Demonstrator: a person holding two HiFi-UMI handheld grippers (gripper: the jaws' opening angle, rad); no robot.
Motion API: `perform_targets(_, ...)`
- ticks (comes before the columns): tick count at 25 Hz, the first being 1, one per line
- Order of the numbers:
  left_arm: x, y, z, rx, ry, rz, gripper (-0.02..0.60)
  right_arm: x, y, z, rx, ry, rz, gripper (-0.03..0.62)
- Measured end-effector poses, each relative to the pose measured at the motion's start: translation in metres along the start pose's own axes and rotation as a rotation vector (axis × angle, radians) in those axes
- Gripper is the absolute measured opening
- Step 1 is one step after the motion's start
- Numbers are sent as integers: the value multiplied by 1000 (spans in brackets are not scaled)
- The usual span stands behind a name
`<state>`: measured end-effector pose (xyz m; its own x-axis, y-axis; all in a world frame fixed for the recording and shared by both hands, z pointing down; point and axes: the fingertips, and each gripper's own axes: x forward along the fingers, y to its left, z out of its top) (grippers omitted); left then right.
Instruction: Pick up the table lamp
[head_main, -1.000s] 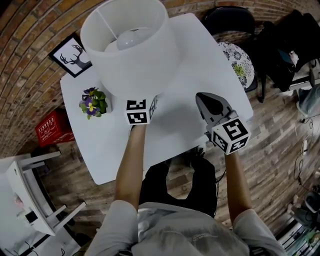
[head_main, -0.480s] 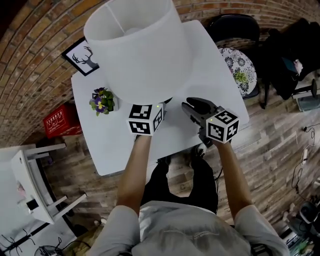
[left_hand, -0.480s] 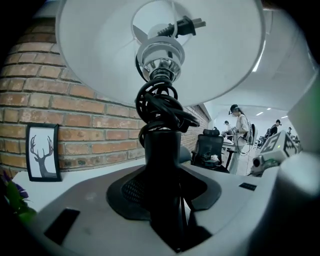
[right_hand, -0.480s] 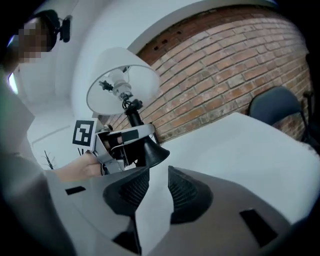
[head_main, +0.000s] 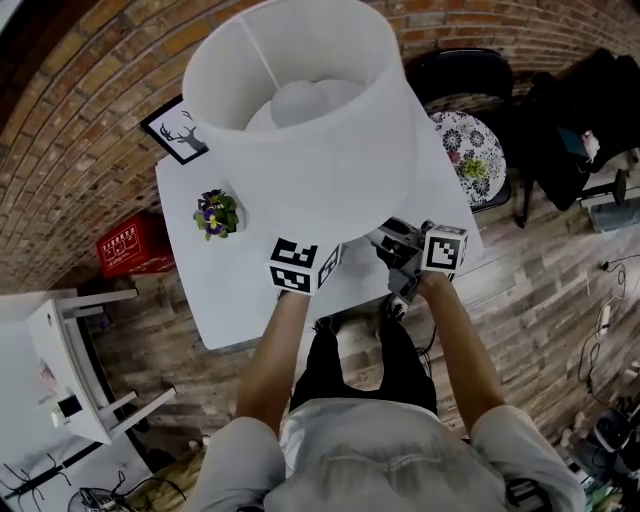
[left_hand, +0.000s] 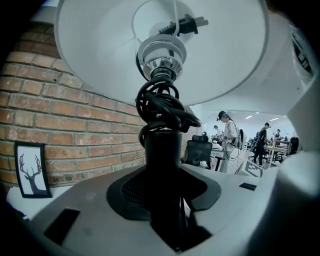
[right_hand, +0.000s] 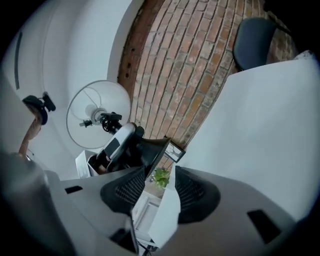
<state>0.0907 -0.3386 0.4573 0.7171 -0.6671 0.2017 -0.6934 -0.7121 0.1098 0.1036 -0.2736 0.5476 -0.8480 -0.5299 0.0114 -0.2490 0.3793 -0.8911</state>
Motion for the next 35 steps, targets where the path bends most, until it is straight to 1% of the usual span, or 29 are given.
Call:
perform_targets(3, -2, -8, 16, 3, -7, -28, 161, -2, 15, 10, 33, -22, 39, 173)
perform_targets(6, -5, -14, 30, -4, -8, -51, 161, 3, 42, 20, 27, -29, 117, 173)
perform_targets(8, -8, -19, 38, -2, -7, -61, 161, 9, 60, 26, 7, -16, 158, 173)
perform_targets(10, -11, -22, 45, 10, -7, -62, 161, 14, 74, 28, -9, 18, 179, 157)
perform_targets(12, -16, -23, 53, 26, -7, -53, 161, 19, 82, 28, -35, 61, 181, 160)
perform_targets(15, -23, -20, 67, 26, -17, -41, 161, 24, 94, 31, -69, 98, 189, 141)
perform_targets(18, -28, -14, 81, 15, -39, -27, 161, 28, 106, 39, -109, 111, 188, 138)
perform_targets(20, -34, -12, 89, 20, -53, -14, 161, 32, 114, 42, -153, 120, 185, 136)
perform_targets(24, -47, -3, 111, 52, -81, 10, 161, 46, 132, 50, -240, 129, 214, 136)
perform_targets(28, -62, 9, 126, 88, -83, 41, 161, 60, 148, 55, -317, 133, 237, 136)
perform_targets(31, -77, 17, 131, 100, -83, 64, 161, 71, 159, 51, -316, 127, 259, 132)
perform_targets(35, -94, 25, 130, 92, -86, 91, 160, 82, 167, 39, -251, 106, 298, 121)
